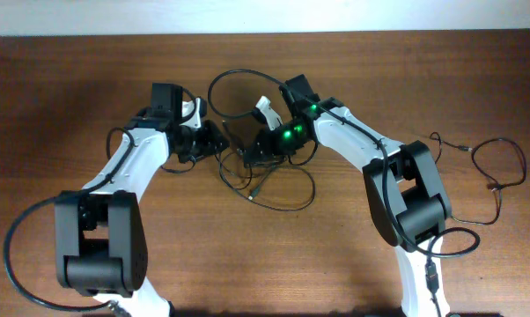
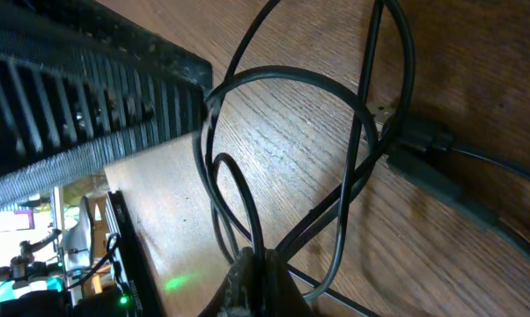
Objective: Untangle cables
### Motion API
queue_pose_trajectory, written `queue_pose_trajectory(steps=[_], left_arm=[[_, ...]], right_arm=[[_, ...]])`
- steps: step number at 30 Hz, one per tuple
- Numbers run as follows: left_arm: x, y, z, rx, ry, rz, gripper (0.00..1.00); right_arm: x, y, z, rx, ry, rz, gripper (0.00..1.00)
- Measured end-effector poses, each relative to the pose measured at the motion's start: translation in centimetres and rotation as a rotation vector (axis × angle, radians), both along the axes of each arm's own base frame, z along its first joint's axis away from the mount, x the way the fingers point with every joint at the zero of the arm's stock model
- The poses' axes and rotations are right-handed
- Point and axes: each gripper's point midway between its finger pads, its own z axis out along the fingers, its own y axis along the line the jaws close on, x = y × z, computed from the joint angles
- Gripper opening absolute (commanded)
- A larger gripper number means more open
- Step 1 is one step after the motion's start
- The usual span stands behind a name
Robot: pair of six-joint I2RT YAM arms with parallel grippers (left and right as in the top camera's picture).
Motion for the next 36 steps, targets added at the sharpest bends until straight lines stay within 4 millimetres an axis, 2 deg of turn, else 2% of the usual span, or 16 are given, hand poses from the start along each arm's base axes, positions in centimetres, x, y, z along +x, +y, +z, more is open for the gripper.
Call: queue_pose_trajectory(steps=[9, 14, 16, 18, 19, 27, 30, 31, 32, 33, 36], left_arm=[[0.0, -0.7, -0.1, 0.019, -0.008, -0.017, 0.35], [0.0, -1.2, -0.5, 0.088, -0.023, -0.031, 0.34], [0.1, -1.5, -0.6, 0.103, -0.032, -0.036, 0.3], [0.3, -1.5, -0.7, 0.114, -0.039, -0.035, 0.2], [0.3, -1.4, -0.8, 0.12, -0.039, -0.033, 0.01], [0.5, -1.1, -1.6, 0.122, -0.018, -0.009, 0.0], [0.5, 0.7, -1.8, 0.106, 0.024, 0.067, 0.0], [0.5, 1.4, -1.9, 0.097, 0.035, 0.09, 0.0], [0.6, 2.2, -1.8, 0.071, 0.047, 0.118, 0.0], [0.7, 3.0, -1.7, 0.046, 0.055, 0.143, 0.0], [0.5, 4.3, -1.6, 0.004, 0.08, 0.183, 0.0]], right_arm=[[0.0, 0.0, 0.0, 0.0, 0.0, -0.001, 0.04], [0.0, 0.0, 0.0, 0.0, 0.0, 0.0, 0.04], [0.0, 0.0, 0.0, 0.0, 0.0, 0.0, 0.04], [0.0, 0.0, 0.0, 0.0, 0.0, 0.0, 0.04], [0.0, 0.0, 0.0, 0.0, 0.0, 0.0, 0.04], [0.0, 0.0, 0.0, -0.001, 0.013, -0.008, 0.04], [-0.8, -0.6, 0.2, -0.036, 0.054, -0.015, 0.04], [-1.0, -0.9, 0.7, -0.055, 0.051, -0.021, 0.04], [-1.2, -1.5, 2.7, -0.081, 0.021, -0.034, 0.04], [-1.4, -2.0, 6.1, -0.08, -0.048, -0.044, 0.04], [-3.1, -3.3, 14.2, -0.038, -0.204, -0.047, 0.04]])
